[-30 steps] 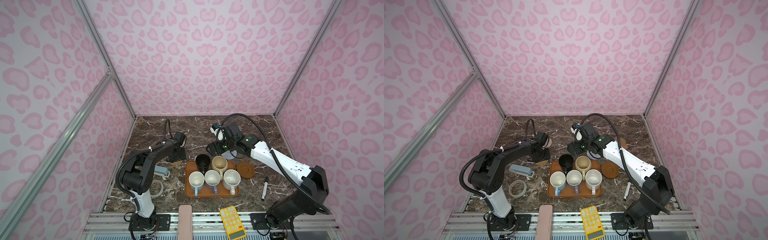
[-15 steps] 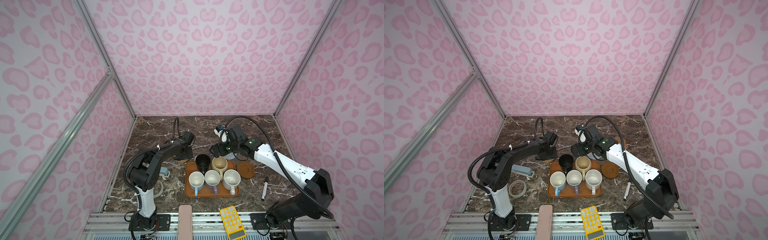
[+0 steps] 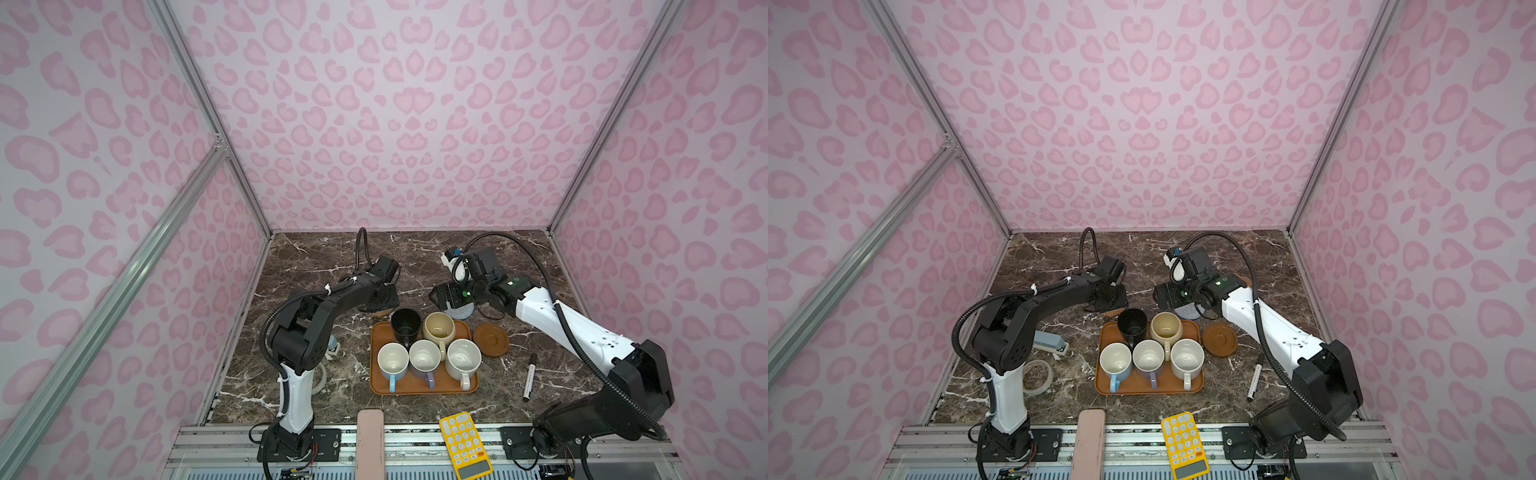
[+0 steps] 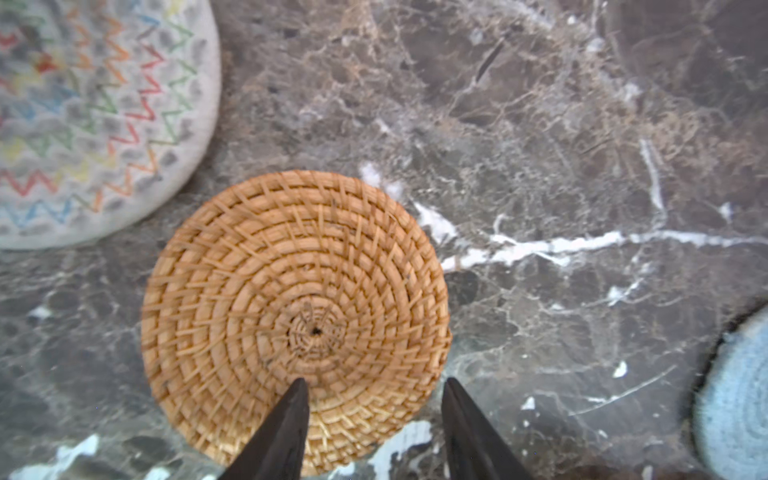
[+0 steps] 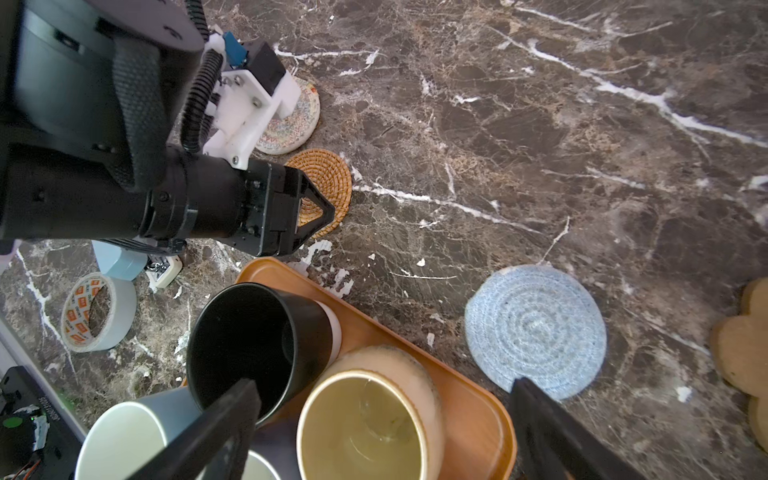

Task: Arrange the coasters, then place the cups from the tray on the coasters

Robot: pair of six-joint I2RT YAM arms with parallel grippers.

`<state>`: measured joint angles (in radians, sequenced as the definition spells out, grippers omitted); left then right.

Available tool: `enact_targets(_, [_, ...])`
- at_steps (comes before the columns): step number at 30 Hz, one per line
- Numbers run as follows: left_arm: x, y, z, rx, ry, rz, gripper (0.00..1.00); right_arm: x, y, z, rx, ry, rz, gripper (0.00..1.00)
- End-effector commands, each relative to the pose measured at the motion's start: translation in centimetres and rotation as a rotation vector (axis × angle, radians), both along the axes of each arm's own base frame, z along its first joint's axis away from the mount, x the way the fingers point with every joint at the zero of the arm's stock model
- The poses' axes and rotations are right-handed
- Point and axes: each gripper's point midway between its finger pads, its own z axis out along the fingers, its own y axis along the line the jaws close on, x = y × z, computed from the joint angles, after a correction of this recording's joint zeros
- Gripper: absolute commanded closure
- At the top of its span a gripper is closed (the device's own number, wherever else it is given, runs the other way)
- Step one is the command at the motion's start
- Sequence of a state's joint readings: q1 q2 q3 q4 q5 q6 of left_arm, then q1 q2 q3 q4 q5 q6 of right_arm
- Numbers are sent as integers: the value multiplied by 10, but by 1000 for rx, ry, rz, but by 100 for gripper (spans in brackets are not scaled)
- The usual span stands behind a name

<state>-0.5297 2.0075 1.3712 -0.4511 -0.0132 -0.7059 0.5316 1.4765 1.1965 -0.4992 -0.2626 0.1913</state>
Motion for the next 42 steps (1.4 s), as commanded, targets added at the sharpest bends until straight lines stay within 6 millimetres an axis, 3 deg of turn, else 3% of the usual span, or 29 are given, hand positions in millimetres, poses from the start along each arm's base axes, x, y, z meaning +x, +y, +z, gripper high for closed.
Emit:
enact_targets(1, [-9,-9,-10,-25,80,-19,46,2,1,-1,10,-4,-5,4])
enact_targets(11, [24,-25,-9,-34,52,-24,46,9,-10,-12,-16,20,-55,4])
enact_targets(18, [41,-24,-6,-23,33,2,46,14,-14,-19,-15,31,-79,5])
enact_targets(27, [47,-10,-12,12,43,28,46,15,-14,-24,-19,40,-82,5])
enact_targets(42, [57,-10,-6,-19,34,31,44,16,-13,-26,-11,45,-86,5])
